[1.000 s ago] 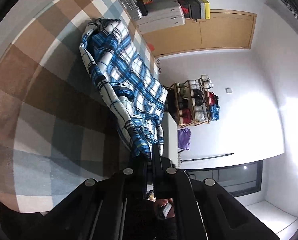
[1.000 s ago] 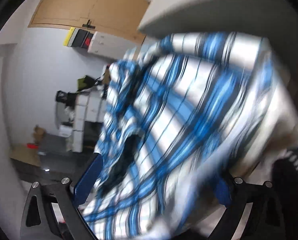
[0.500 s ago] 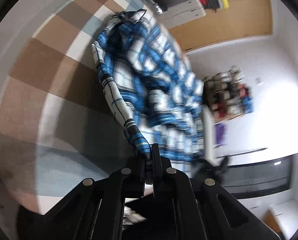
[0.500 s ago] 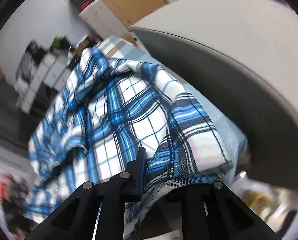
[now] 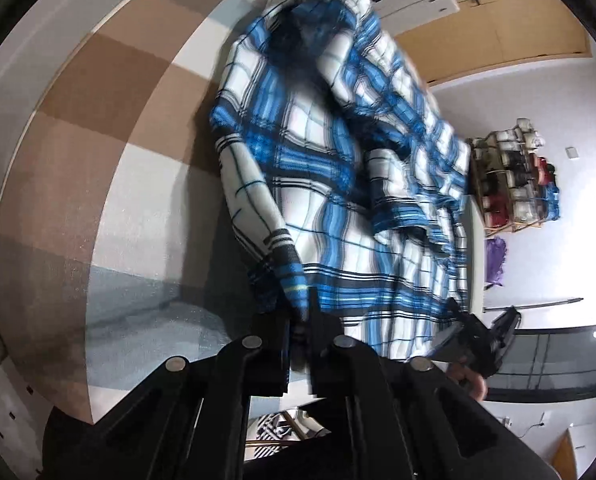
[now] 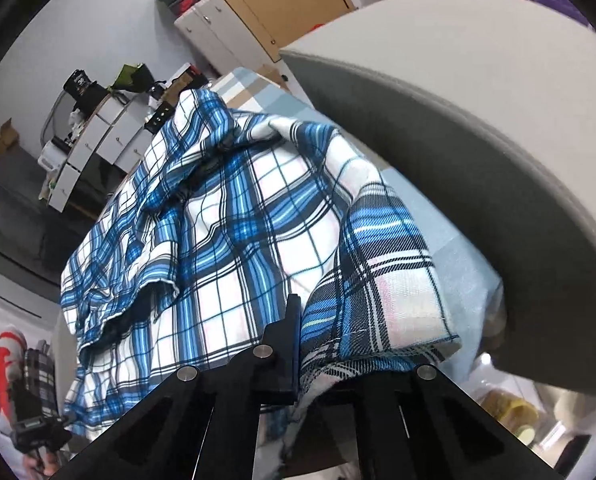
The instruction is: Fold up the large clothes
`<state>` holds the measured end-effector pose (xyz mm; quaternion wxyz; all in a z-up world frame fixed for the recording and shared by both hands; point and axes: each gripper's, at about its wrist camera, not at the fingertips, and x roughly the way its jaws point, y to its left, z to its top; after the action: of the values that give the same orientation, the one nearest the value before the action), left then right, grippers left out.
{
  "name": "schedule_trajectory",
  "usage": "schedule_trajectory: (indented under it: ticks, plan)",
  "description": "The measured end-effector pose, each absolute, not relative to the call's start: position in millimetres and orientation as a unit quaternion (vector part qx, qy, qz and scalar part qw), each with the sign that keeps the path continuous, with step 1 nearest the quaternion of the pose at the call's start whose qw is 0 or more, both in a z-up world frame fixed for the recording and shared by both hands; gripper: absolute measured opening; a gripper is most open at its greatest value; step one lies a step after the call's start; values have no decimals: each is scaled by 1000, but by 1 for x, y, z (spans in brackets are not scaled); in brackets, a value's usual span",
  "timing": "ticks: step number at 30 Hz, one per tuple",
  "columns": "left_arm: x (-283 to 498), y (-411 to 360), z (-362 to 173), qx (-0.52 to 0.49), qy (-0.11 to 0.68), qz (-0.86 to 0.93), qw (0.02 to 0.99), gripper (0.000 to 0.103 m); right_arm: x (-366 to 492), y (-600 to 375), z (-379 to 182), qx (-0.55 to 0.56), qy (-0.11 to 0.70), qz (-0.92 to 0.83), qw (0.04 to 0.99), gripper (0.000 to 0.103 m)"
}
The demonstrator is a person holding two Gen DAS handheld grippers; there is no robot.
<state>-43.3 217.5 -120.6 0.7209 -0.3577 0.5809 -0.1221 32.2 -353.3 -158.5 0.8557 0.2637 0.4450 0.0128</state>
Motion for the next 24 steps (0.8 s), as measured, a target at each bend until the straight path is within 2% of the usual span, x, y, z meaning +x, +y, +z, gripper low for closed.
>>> schedule_trajectory:
  ticks: [1, 8, 10, 12, 13, 14, 15, 24]
  plan:
    - [-44, 217, -123, -351, 589, -111, 720, 9, 32, -353, -158, 268, 442, 17, 856, 5]
    - [-47, 219, -129, -348, 599, -97, 715, 12, 30, -355, -156, 300, 431, 35, 850, 5]
    - [-47, 219, -127, -357, 596, -106, 712, 22, 30, -356, -155, 303, 430, 38, 850, 5]
    - [-45, 219, -126, -358, 592, -102, 715, 23, 29, -357, -154, 302, 425, 38, 852, 5]
    - [-45, 219, -124, -353, 586, -103, 722, 21, 29, -357, -153, 304, 422, 39, 853, 5]
    - [-43, 217, -124, -353, 580, -108, 726, 15, 29, -358, -151, 309, 418, 40, 853, 5]
    - [-43, 219, -124, -356, 577, -113, 727, 0, 29, -358, -150, 312, 414, 44, 854, 5]
    - [-48, 219, -132, -378, 564, -125, 723, 0, 27, -361, -144, 301, 409, 16, 861, 2]
